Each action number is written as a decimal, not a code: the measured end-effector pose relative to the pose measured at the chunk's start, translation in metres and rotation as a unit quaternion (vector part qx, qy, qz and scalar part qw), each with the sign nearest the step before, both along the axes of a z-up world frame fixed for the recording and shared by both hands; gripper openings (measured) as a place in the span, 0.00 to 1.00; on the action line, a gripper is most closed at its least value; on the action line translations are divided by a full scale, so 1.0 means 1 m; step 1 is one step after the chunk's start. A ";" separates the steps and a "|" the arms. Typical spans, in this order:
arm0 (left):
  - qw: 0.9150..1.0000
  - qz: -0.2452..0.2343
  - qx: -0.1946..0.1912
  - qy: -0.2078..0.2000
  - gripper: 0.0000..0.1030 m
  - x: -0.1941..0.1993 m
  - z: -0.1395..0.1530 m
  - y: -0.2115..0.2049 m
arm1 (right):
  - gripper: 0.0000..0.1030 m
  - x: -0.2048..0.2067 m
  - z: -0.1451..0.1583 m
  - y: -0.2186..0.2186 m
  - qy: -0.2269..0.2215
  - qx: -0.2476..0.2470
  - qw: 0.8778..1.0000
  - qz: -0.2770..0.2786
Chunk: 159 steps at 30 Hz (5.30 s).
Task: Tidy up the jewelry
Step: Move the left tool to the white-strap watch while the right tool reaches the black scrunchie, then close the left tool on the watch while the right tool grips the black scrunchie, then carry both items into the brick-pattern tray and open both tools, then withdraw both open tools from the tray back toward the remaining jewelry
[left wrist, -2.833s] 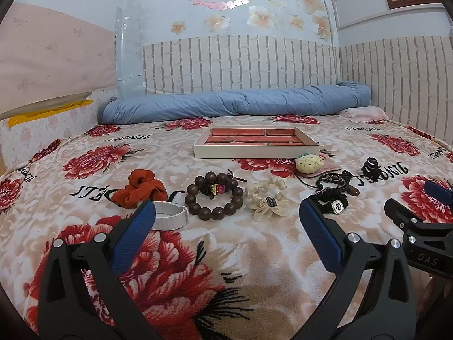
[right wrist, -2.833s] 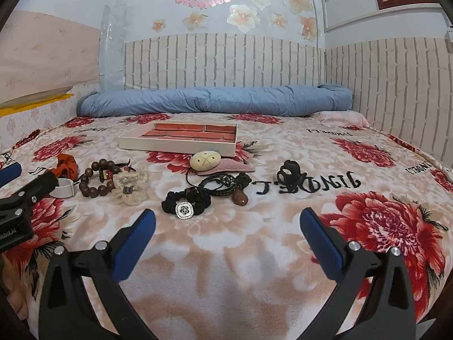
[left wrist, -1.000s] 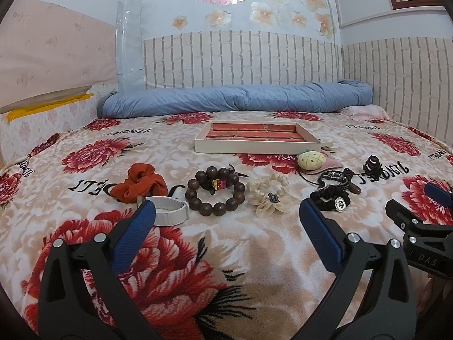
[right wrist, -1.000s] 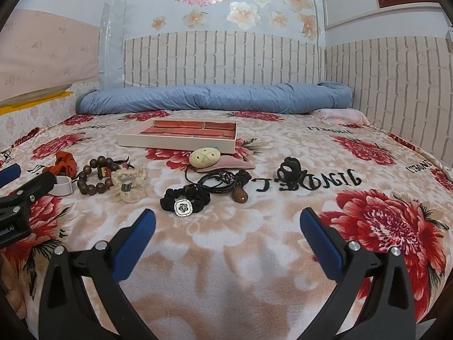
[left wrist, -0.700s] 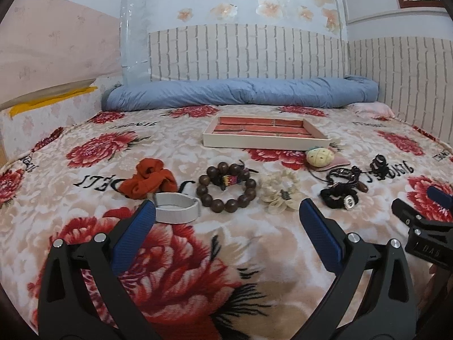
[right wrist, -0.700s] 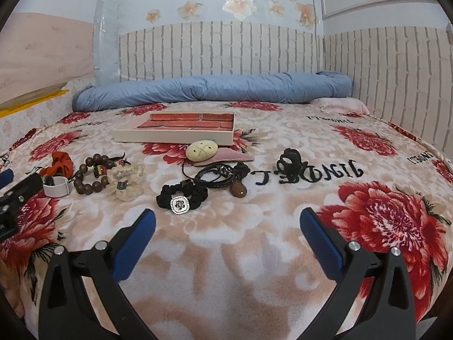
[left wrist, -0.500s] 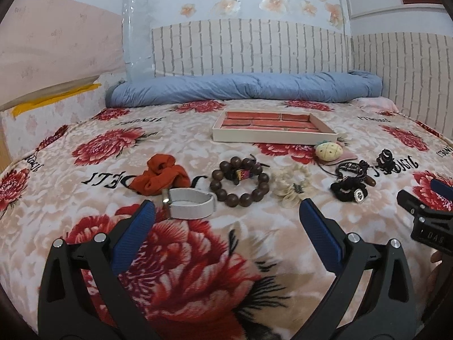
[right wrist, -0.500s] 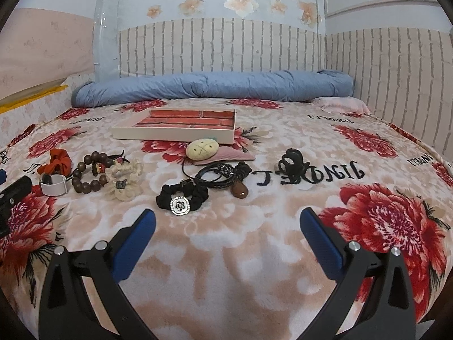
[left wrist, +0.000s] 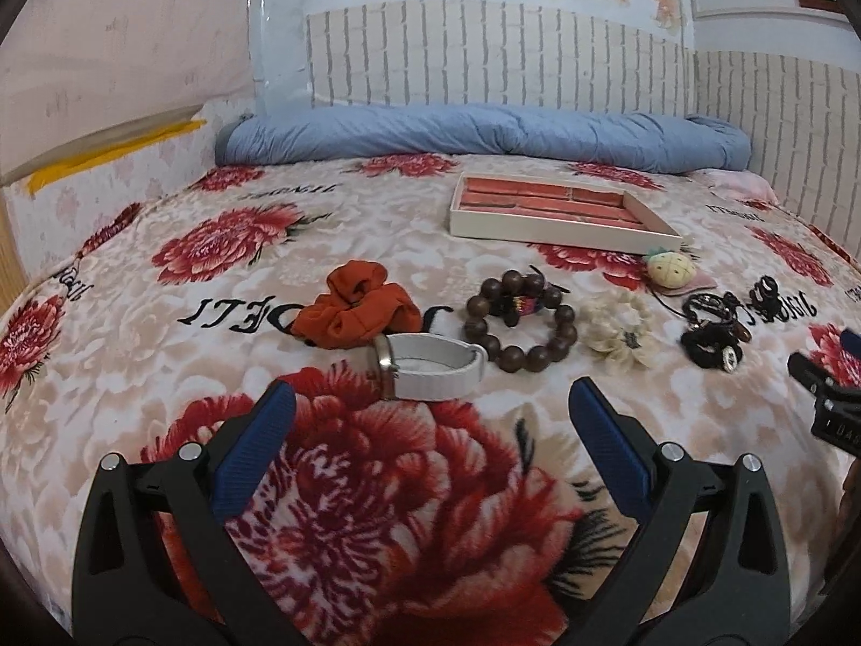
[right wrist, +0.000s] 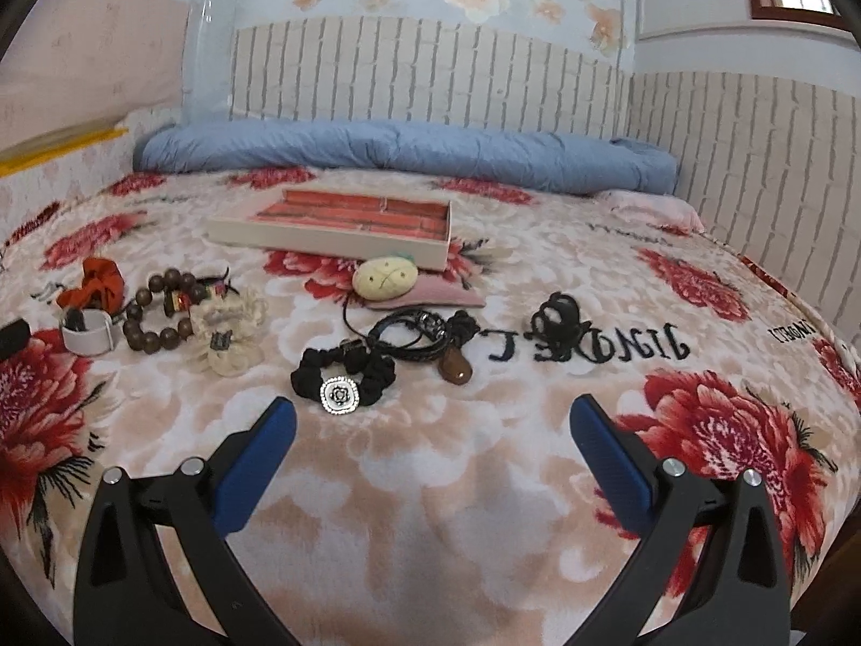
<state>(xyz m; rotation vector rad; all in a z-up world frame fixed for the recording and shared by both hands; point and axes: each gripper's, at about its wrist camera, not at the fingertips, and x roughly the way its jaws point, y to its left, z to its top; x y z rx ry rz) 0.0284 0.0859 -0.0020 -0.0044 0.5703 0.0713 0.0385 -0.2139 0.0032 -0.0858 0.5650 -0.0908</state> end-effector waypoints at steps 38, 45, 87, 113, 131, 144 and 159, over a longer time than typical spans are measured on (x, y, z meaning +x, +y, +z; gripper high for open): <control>0.988 0.002 -0.038 0.147 0.78 0.112 -0.041 0.052 | 0.83 0.096 -0.030 -0.001 0.121 0.049 0.991 -0.012; 0.982 -0.011 -0.052 0.179 0.70 0.122 -0.053 0.051 | 0.58 0.112 -0.042 0.001 0.164 0.064 0.984 -0.003; 0.994 -0.019 -0.024 0.102 0.12 0.095 -0.002 0.030 | 0.11 0.093 0.000 0.007 0.079 0.081 0.992 0.064; 0.991 -0.077 0.006 0.110 0.12 0.406 0.041 -0.084 | 0.11 0.359 0.060 0.018 0.048 0.058 0.995 0.059; 0.969 -0.058 0.013 0.239 0.12 0.544 -0.035 -0.100 | 0.11 0.499 -0.015 -0.013 0.200 0.052 0.978 -0.014; 0.979 -0.048 0.042 0.192 0.73 0.520 0.016 -0.091 | 0.50 0.488 -0.004 -0.011 0.223 0.074 0.972 0.019; 0.993 -0.053 0.017 0.103 0.95 0.366 0.090 -0.062 | 0.70 0.358 0.057 -0.028 0.147 0.078 0.986 0.025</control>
